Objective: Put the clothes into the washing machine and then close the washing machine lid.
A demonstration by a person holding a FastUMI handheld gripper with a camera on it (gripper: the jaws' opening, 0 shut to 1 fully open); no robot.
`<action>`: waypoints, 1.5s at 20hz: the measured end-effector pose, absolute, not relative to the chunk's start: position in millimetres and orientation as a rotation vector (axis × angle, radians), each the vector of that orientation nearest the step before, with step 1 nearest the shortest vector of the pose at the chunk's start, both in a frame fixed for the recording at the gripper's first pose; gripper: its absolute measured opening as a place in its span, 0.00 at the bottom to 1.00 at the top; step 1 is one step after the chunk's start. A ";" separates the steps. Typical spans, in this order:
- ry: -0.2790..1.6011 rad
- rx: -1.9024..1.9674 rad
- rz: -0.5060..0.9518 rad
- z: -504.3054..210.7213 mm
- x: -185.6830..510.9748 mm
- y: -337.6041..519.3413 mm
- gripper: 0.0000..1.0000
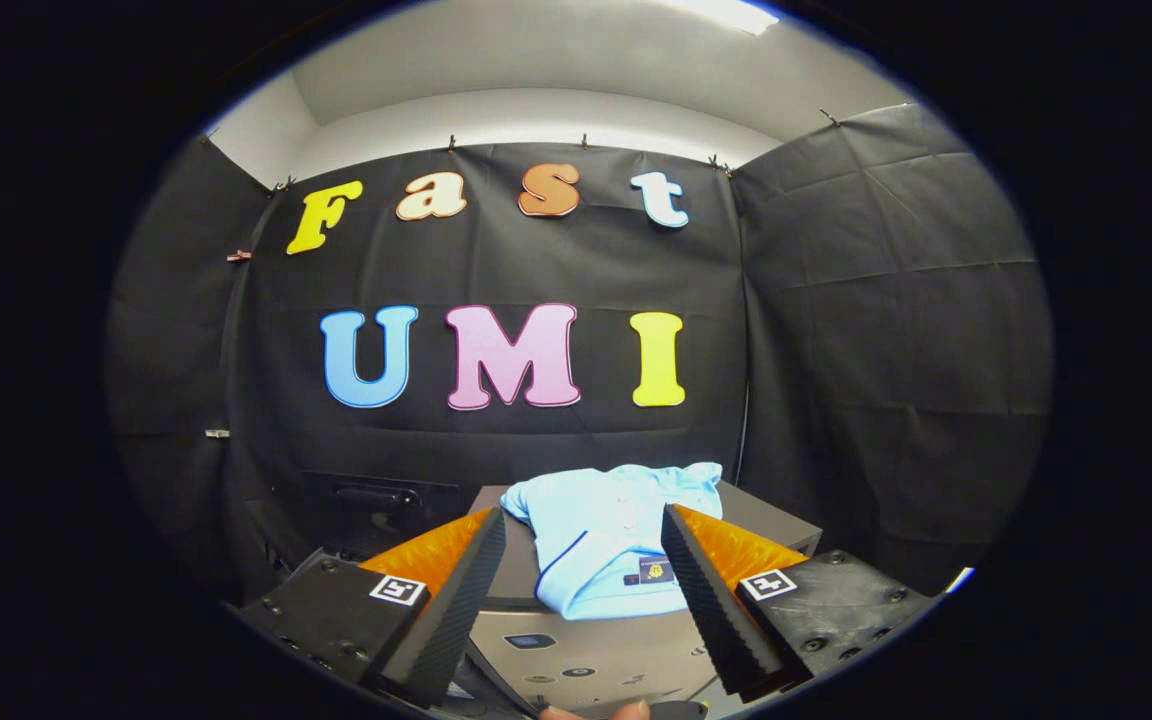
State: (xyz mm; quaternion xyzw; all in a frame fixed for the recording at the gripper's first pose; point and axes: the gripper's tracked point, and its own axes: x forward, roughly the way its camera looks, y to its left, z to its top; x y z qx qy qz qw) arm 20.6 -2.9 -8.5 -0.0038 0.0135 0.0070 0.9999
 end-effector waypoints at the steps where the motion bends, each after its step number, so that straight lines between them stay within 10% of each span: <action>1: 0.035 -0.007 0.022 -10.1 26.1 -2.1 0.98; 30: 0.619 -0.029 -0.044 -133.7 229.2 -23.3 0.97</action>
